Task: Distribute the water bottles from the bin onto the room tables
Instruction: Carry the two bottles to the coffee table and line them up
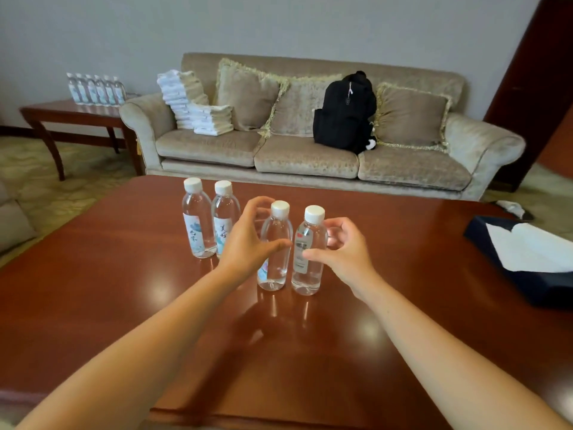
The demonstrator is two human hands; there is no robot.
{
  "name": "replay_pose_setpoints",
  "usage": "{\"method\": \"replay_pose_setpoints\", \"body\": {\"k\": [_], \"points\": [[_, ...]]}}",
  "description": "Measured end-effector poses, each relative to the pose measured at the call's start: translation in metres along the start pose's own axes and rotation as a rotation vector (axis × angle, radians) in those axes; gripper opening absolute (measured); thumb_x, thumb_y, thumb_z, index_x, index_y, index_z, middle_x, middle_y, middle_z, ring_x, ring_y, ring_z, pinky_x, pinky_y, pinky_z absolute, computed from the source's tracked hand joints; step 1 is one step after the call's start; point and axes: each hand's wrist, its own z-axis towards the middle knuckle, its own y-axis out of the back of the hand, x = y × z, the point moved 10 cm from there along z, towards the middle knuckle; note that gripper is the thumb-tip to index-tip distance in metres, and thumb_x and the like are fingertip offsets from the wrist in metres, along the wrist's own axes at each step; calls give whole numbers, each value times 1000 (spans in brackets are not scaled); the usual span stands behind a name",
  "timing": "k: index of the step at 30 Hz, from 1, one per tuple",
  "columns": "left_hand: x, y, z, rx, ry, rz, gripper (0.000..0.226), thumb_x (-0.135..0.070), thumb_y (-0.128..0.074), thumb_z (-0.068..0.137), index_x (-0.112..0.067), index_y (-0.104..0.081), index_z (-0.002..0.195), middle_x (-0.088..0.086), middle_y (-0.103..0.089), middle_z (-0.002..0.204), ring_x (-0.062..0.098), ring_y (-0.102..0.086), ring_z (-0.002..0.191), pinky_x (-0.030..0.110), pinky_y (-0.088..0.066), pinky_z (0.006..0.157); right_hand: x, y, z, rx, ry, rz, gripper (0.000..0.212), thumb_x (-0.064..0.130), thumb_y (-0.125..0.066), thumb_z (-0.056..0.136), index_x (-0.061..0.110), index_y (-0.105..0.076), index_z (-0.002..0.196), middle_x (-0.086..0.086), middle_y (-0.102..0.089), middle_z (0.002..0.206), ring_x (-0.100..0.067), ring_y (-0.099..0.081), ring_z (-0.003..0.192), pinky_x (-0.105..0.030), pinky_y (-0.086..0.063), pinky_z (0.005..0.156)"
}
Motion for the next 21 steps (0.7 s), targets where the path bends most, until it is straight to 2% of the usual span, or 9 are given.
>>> {"method": "replay_pose_setpoints", "body": {"k": [5, 8, 11, 14, 16, 18, 19, 21], "points": [[-2, 2, -6, -16, 12, 27, 77, -28, -88, 67, -34, -41, 128, -24, -51, 111, 5, -50, 114, 27, -45, 95, -10, 8, -5, -67, -11, 40, 55, 5, -88, 67, 26, -51, 103, -5, -66, 112, -6, -59, 85, -16, -48, 65], [0, 0, -10, 8, 16, 38, 84, -29, -88, 67, -34, -38, 134, -19, -50, 120, 4, -46, 120, 27, -42, 99, -6, 0, -5, -21, 16, -9, 55, 11, -87, 71, 28, -49, 105, 2, -63, 112, -6, -60, 92, -18, -48, 69], [7, -3, -18, 61, 32, 32, 91, -20, -87, 70, -38, -32, 140, -18, -45, 133, 3, -41, 129, 27, -39, 104, -4, -6, -7, -14, 28, -40, 55, 11, -84, 75, 25, -49, 115, 10, -60, 110, 0, -57, 93, -14, -45, 68], [21, -5, -27, 115, 104, 26, 98, -11, -83, 73, -39, -25, 146, -12, -46, 137, 11, -46, 130, 36, -47, 104, -7, -8, -9, 1, -2, -12, 60, 4, -80, 77, 26, -49, 124, 11, -59, 113, -4, -57, 105, -14, -45, 70], [31, -7, -32, 132, 159, 55, 98, -12, -81, 76, -37, -21, 149, -5, -48, 140, 16, -49, 128, 40, -50, 102, -15, -9, -11, 37, -36, -16, 70, -2, -76, 78, 25, -47, 136, 10, -58, 125, -8, -54, 117, -19, -48, 79], [36, -8, -36, 124, 188, 77, 91, -13, -79, 79, -35, -25, 148, -5, -51, 135, 16, -52, 125, 38, -50, 100, -24, -13, -13, 81, -65, -29, 79, -7, -72, 78, 24, -41, 144, 6, -58, 134, -12, -55, 124, -30, -52, 93], [37, -9, -37, 117, 193, 81, 87, -13, -78, 80, -36, -28, 146, -8, -52, 130, 15, -54, 122, 37, -51, 99, -26, -14, -14, 93, -72, -48, 79, -9, -71, 79, 21, -40, 145, 4, -59, 135, -14, -57, 123, -32, -52, 95], [33, -8, -38, 98, 183, 101, 83, -13, -77, 81, -36, -30, 145, -14, -52, 122, 13, -55, 119, 37, -51, 99, -28, -12, -14, 80, -70, -86, 73, -9, -71, 80, 17, -45, 143, 2, -64, 129, -14, -62, 117, -28, -54, 90]]}}
